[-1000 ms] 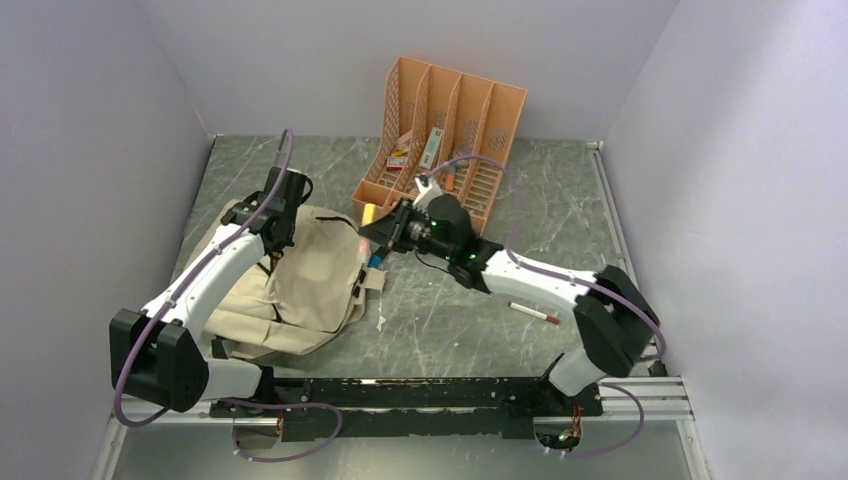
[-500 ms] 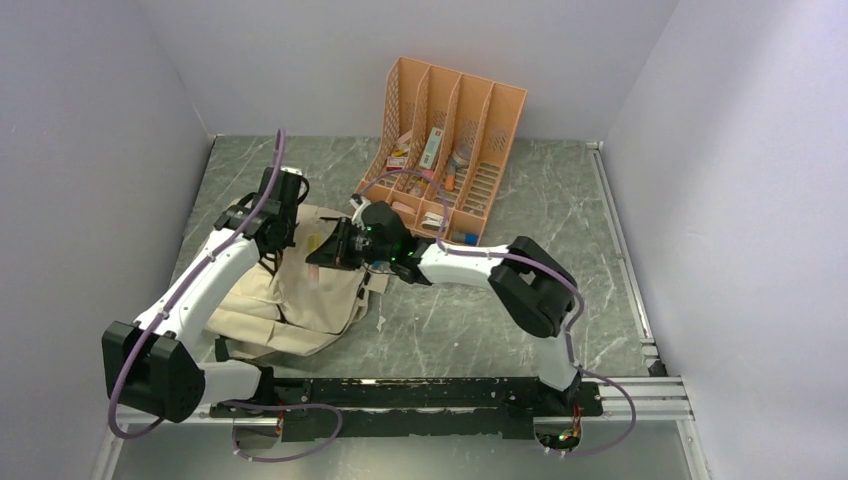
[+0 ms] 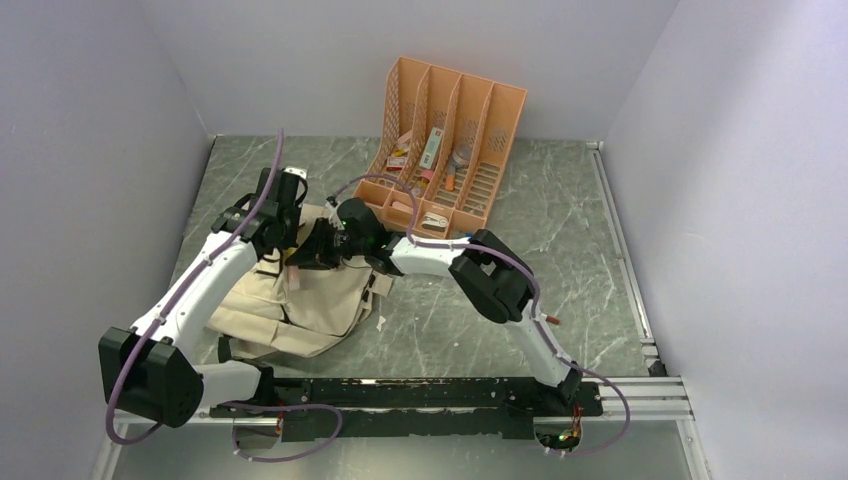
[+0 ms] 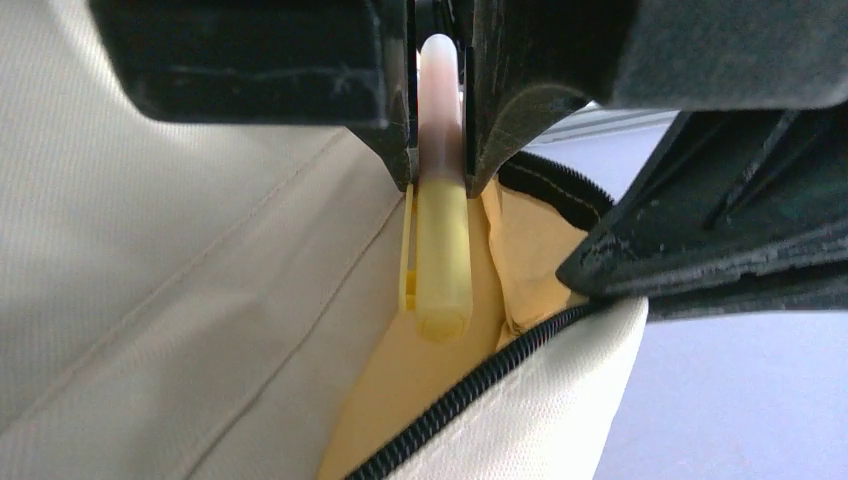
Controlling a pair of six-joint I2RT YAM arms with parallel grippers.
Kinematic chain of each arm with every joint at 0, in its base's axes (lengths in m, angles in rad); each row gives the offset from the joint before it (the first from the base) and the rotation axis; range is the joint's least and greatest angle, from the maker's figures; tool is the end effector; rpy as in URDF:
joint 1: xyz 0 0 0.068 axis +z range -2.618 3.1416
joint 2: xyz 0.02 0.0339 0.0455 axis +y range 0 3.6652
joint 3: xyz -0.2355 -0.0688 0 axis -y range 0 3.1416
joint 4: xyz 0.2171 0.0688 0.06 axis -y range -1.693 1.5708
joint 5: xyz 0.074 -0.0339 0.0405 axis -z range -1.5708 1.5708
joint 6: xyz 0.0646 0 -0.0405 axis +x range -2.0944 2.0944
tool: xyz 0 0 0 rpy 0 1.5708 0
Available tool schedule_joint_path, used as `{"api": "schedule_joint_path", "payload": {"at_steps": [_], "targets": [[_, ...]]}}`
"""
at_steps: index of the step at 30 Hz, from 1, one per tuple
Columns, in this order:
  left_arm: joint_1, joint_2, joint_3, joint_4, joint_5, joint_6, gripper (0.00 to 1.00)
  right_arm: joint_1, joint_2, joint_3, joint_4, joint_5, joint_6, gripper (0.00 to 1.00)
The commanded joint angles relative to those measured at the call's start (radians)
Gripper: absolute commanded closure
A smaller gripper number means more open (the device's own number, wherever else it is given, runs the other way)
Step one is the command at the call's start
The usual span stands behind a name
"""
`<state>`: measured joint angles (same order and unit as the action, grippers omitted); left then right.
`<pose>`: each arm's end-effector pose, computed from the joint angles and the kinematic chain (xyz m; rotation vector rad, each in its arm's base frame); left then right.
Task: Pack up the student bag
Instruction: Place the stationery in the student bag.
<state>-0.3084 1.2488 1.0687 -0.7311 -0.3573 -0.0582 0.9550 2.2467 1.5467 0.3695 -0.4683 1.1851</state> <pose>0.2472 -0.0550 0.2507 0.1535 2.4184 0.2785 0.2630 0.4222 0.1605 -0.1269 2.3624 1.7281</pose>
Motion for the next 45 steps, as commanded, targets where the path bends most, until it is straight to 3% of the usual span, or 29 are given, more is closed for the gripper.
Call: {"api": "schedule_joint_path", "payload": {"at_steps": [1,13,23,36,38,42,45], "targets": [[-0.001,-0.047,0.0,0.071,0.073,0.017,0.95,-0.019,0.037,0.078,0.0,-0.039,0.035,1.0],[-0.001,-0.057,-0.022,0.058,0.098,0.019,0.95,-0.051,0.101,0.155,0.061,-0.021,0.157,1.0],[-0.001,-0.052,-0.023,0.035,0.141,0.024,0.95,-0.023,0.091,0.087,0.282,0.124,0.308,1.0],[-0.001,-0.052,-0.008,0.04,0.151,0.026,0.95,0.06,0.182,0.2,0.137,0.278,0.022,0.99],[-0.001,-0.051,-0.009,0.042,0.149,0.026,0.95,0.071,0.2,0.221,0.124,0.277,-0.011,0.94],[-0.001,-0.049,-0.013,0.04,0.144,0.025,0.95,0.079,0.188,0.19,0.145,0.282,-0.046,0.64],[-0.001,-0.049,-0.017,0.042,0.137,0.024,0.95,0.077,0.147,0.141,0.173,0.289,-0.073,0.55]]}}
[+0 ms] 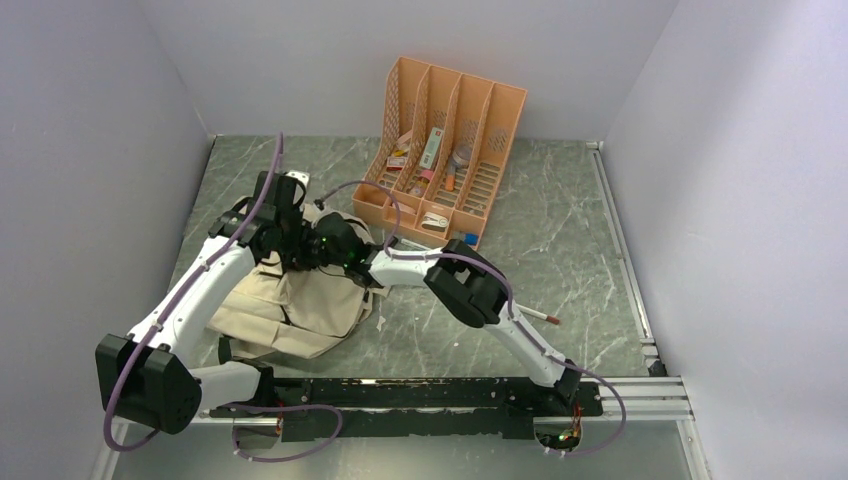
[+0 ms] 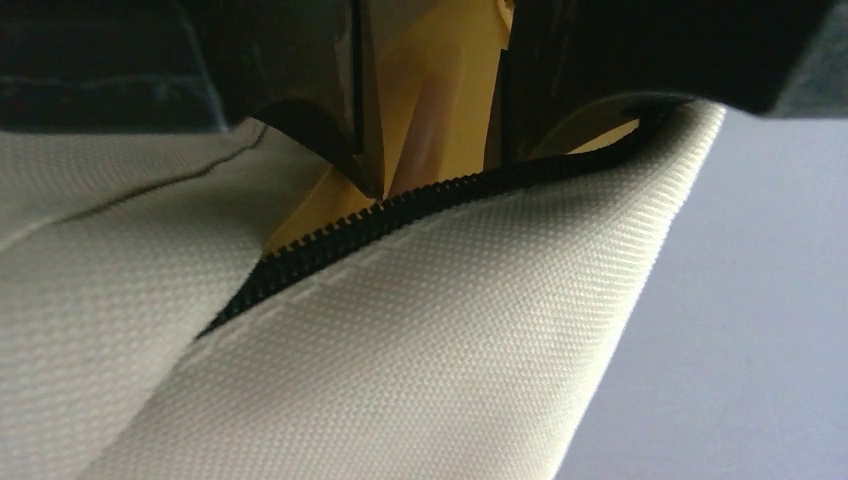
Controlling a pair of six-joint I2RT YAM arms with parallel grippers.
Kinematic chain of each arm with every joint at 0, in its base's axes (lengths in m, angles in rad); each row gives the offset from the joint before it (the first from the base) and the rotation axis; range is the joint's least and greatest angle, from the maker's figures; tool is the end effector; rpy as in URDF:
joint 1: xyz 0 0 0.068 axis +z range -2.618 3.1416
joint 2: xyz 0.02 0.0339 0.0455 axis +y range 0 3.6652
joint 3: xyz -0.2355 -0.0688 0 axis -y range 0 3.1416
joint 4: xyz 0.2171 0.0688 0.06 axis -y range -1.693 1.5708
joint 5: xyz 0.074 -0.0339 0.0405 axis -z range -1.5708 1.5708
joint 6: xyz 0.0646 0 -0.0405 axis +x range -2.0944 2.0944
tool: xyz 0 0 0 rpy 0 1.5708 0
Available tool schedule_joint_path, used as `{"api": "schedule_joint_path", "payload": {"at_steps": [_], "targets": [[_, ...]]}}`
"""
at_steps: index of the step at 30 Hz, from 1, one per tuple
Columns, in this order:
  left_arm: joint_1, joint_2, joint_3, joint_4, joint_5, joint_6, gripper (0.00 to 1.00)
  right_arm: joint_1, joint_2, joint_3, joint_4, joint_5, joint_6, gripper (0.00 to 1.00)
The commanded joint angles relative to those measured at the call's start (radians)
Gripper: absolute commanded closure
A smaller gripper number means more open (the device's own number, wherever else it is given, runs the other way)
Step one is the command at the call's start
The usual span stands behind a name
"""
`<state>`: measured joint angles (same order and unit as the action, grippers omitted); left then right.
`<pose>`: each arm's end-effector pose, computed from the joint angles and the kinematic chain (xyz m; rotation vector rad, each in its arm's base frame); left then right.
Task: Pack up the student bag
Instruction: Place the stationery in the student bag.
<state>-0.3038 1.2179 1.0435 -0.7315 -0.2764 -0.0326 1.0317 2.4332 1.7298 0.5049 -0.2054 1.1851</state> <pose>0.2408 -0.0570 0.2488 0.2134 2.4297 0.1933 0.2648 0.4683 0.1450 -0.0161 2.1473 1.6665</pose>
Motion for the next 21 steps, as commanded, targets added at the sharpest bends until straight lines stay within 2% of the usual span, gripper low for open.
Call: {"api": "schedule_joint_path", "payload": {"at_steps": [1,6,11,16,21], "targets": [[-0.006,-0.017,0.009,0.042,0.053,-0.003,0.95,0.0,-0.056,-0.056,0.038,0.027,-0.089,0.54],[-0.006,-0.034,0.002,0.053,0.022,-0.01,0.95,-0.008,-0.172,-0.16,0.016,0.063,-0.187,0.49],[-0.006,-0.043,-0.015,0.067,0.011,-0.015,0.95,-0.012,-0.295,-0.295,0.01,0.105,-0.261,0.48],[-0.006,-0.034,-0.018,0.067,0.008,-0.022,0.95,-0.013,-0.403,-0.362,-0.097,0.171,-0.349,0.48],[-0.006,-0.05,-0.033,0.084,-0.008,-0.024,0.95,-0.015,-0.563,-0.456,-0.227,0.294,-0.509,0.48]]}}
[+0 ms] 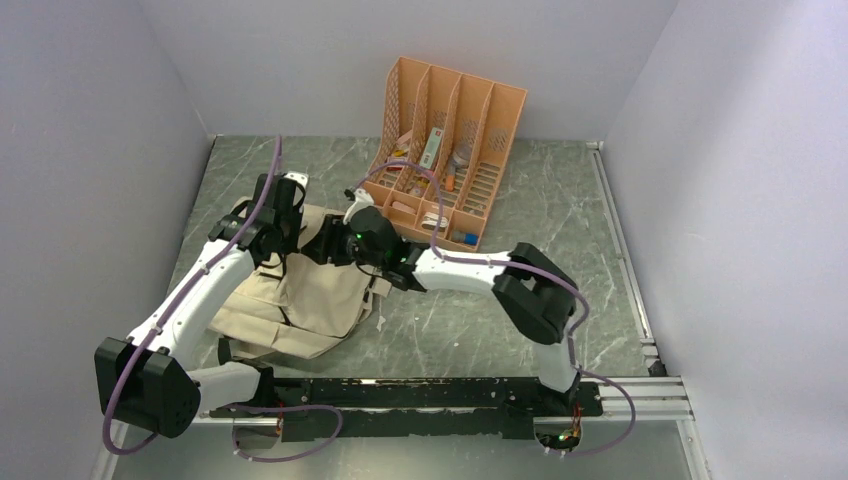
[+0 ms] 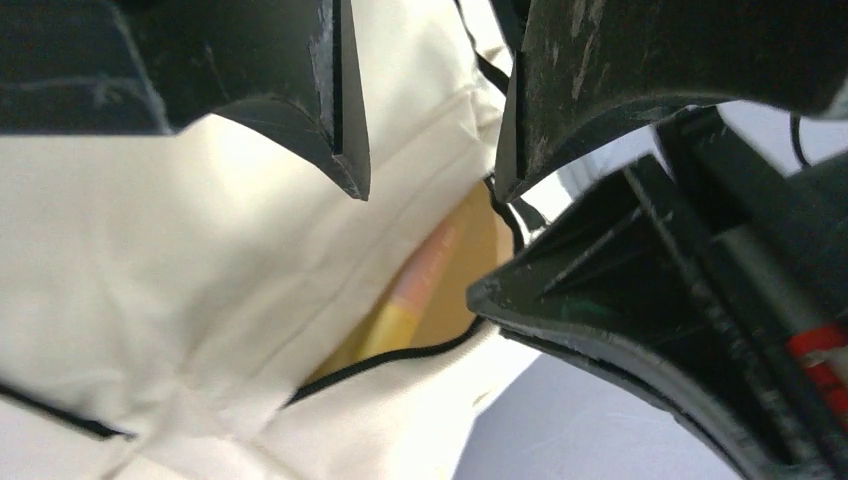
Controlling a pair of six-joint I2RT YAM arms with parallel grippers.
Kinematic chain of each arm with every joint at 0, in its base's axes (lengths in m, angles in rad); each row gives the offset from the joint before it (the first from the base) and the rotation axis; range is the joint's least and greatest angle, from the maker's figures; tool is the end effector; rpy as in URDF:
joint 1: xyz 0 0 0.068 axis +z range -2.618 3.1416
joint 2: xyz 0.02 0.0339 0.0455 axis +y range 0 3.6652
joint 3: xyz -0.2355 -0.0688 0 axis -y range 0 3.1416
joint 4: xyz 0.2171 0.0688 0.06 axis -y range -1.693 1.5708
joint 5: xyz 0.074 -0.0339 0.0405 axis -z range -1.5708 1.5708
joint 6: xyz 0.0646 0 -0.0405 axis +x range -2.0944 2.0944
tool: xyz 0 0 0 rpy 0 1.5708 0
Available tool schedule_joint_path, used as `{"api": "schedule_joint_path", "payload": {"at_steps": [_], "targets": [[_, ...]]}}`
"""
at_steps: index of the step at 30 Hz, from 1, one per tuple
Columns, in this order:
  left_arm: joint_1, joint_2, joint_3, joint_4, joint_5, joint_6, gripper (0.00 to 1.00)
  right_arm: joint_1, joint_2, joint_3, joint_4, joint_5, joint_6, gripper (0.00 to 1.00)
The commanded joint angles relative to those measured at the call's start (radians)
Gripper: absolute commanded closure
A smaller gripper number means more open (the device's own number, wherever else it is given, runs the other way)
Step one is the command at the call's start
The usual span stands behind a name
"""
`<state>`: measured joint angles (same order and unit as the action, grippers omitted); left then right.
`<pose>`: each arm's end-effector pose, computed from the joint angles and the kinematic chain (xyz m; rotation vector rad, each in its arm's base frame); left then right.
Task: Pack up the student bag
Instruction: Place the stationery in the student bag, then pick up the stationery from the center of the board.
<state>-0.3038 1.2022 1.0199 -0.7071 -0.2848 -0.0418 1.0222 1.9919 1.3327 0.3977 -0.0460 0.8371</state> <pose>0.2394 -0.0560 0.2472 0.1940 2.4134 0.1941 0.2365 0.3927 0.2071 -0.2260 2.0426 1.2922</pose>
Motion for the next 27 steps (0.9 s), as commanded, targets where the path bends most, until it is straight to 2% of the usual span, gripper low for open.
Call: {"api": "schedule_joint_path", "payload": {"at_steps": [1,7,13,19,23,27], "targets": [[-0.006,-0.035,-0.012,0.063,-0.004,-0.016,0.95,-0.007,-0.157,-0.075,-0.155,0.155,-0.193,0.47],[-0.006,-0.038,-0.024,0.092,-0.043,-0.024,0.95,-0.071,-0.367,-0.224,-0.317,0.169,-0.307,0.43],[-0.006,-0.011,-0.03,0.11,-0.017,-0.032,0.95,-0.202,-0.571,-0.455,-0.371,0.17,-0.26,0.39],[-0.006,0.001,-0.029,0.118,-0.025,-0.02,0.95,-0.254,-0.662,-0.518,-0.538,0.364,-0.313,0.39],[-0.006,-0.004,-0.035,0.123,-0.027,-0.015,0.95,-0.297,-0.695,-0.544,-0.648,0.498,-0.242,0.39],[-0.005,-0.009,-0.048,0.126,-0.021,-0.019,0.95,-0.347,-0.685,-0.559,-0.757,0.567,-0.092,0.37]]}}
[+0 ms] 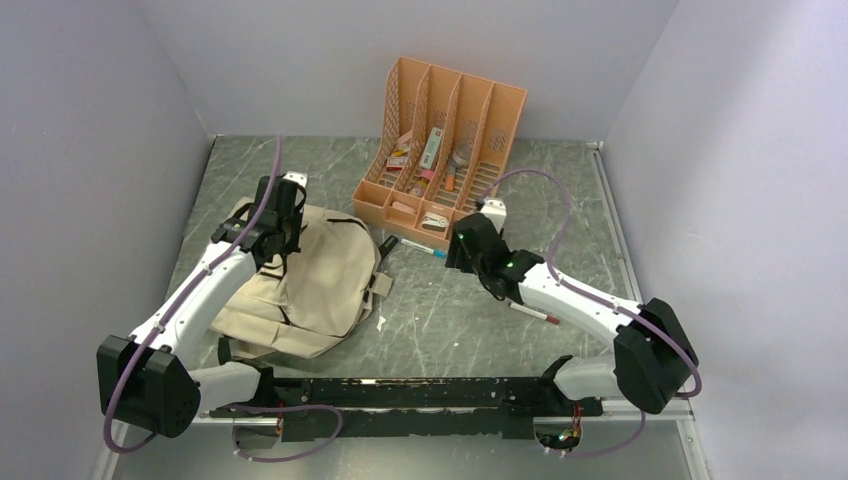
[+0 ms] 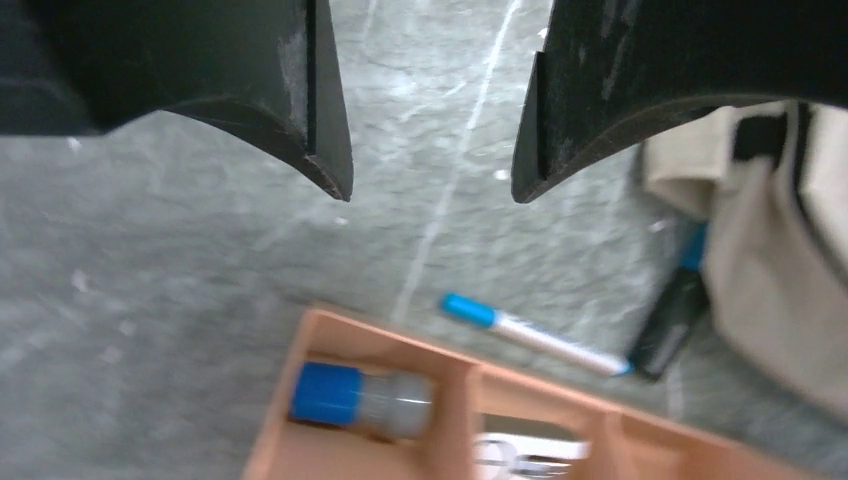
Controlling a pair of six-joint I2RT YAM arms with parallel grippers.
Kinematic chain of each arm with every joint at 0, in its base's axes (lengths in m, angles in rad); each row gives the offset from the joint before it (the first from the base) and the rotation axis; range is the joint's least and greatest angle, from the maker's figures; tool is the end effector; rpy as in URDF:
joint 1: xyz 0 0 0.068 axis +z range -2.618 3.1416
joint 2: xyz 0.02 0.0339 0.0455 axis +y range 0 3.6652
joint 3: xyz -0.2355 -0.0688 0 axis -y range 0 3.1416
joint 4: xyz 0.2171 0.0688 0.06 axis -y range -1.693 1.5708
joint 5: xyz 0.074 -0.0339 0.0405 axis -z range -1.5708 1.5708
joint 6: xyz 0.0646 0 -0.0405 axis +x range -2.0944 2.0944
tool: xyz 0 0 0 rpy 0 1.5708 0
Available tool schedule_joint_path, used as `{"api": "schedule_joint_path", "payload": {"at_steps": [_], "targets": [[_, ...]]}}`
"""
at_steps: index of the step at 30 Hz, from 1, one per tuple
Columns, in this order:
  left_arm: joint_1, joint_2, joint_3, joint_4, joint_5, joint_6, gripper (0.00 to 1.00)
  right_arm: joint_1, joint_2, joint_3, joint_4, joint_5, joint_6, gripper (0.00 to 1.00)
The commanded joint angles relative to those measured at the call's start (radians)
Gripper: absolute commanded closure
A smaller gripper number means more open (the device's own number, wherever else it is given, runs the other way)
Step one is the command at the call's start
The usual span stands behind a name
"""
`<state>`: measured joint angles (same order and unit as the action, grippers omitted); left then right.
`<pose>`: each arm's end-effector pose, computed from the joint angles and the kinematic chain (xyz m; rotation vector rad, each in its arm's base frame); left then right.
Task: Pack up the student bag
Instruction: Pick up the stationery from the center of the board.
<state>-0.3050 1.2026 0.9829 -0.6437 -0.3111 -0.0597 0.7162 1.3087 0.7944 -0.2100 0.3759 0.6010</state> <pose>0.2427 -0.0557 0.2415 0.1548 2.3848 0.2082 0.2252 0.1646 0.1975 0.0627 2.2490 0.2808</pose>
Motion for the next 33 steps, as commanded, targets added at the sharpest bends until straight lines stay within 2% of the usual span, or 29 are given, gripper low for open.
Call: {"api": "schedule_joint_path", "payload": {"at_steps": [1,2,8,13,20,27,33], "targets": [[-0.005,-0.01,-0.014,0.064,0.008,-0.002,0.95,-0.047,0.007,-0.018,-0.19,0.175,0.219,0.3],[-0.005,-0.011,-0.017,0.064,0.011,0.0,0.95,-0.051,0.022,-0.016,-0.245,0.202,0.301,0.25],[-0.005,-0.006,-0.011,0.063,0.018,0.001,0.95,-0.086,0.108,0.069,-0.498,0.24,0.663,0.15],[-0.005,-0.006,-0.004,0.054,0.02,0.003,0.95,-0.16,0.098,0.072,-0.576,0.213,0.797,0.14],[-0.005,-0.01,-0.012,0.053,0.022,0.001,0.95,-0.254,0.057,0.065,-0.7,0.19,0.864,0.12],[-0.005,-0.002,-0.012,0.06,0.028,-0.001,0.95,-0.308,-0.04,-0.026,-0.714,0.13,0.86,0.11],[-0.005,0.014,-0.009,0.064,0.051,-0.004,0.95,-0.355,-0.044,-0.058,-0.667,0.102,0.818,0.12]]}}
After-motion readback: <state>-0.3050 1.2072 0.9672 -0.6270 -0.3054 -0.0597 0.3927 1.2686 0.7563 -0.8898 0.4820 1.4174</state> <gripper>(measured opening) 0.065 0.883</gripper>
